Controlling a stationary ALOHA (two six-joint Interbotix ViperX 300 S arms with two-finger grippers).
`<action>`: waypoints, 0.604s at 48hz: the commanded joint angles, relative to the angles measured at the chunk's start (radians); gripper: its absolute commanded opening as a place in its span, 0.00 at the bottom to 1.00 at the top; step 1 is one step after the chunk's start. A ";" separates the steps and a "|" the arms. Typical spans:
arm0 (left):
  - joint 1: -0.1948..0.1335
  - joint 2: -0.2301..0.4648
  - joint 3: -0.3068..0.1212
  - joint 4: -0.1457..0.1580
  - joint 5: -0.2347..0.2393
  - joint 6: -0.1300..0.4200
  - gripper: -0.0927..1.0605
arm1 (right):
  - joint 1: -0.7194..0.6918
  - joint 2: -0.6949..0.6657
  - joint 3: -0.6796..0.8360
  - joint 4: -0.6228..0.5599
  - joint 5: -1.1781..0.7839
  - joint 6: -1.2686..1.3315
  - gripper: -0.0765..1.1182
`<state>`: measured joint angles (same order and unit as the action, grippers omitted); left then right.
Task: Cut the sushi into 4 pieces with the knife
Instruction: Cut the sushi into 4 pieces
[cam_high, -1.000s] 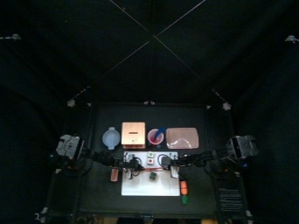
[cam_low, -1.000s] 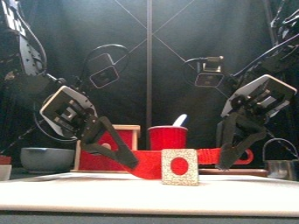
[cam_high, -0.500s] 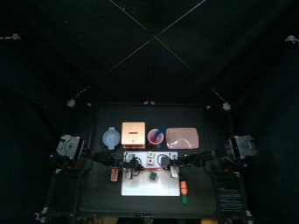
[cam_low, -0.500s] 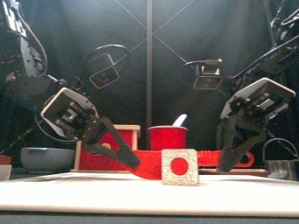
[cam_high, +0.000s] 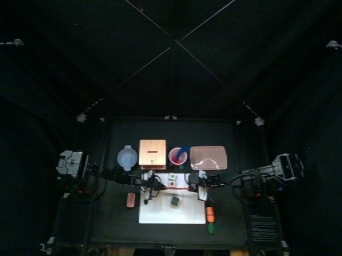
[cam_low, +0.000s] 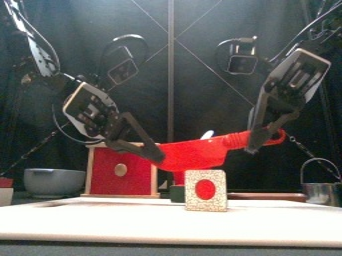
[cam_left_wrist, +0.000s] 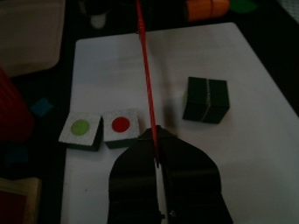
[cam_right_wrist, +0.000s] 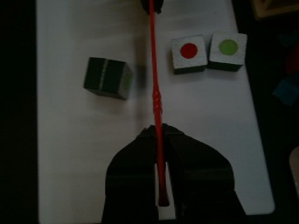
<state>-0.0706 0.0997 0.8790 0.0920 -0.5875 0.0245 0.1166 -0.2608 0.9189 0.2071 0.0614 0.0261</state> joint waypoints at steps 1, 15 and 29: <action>-0.018 -0.029 -0.023 0.008 -0.008 0.002 0.25 | 0.049 -0.026 -0.011 0.021 -0.026 0.000 0.08; -0.035 -0.015 -0.029 0.005 -0.008 -0.002 0.25 | 0.124 0.014 -0.011 0.058 -0.078 0.000 0.08; -0.034 0.032 -0.052 0.005 -0.008 -0.002 0.25 | 0.164 0.095 -0.018 0.095 -0.104 0.000 0.08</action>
<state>-0.1135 0.1304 0.8667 0.0982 -0.5875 0.0199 0.2562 -0.1687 0.9189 0.2961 -0.0245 0.0322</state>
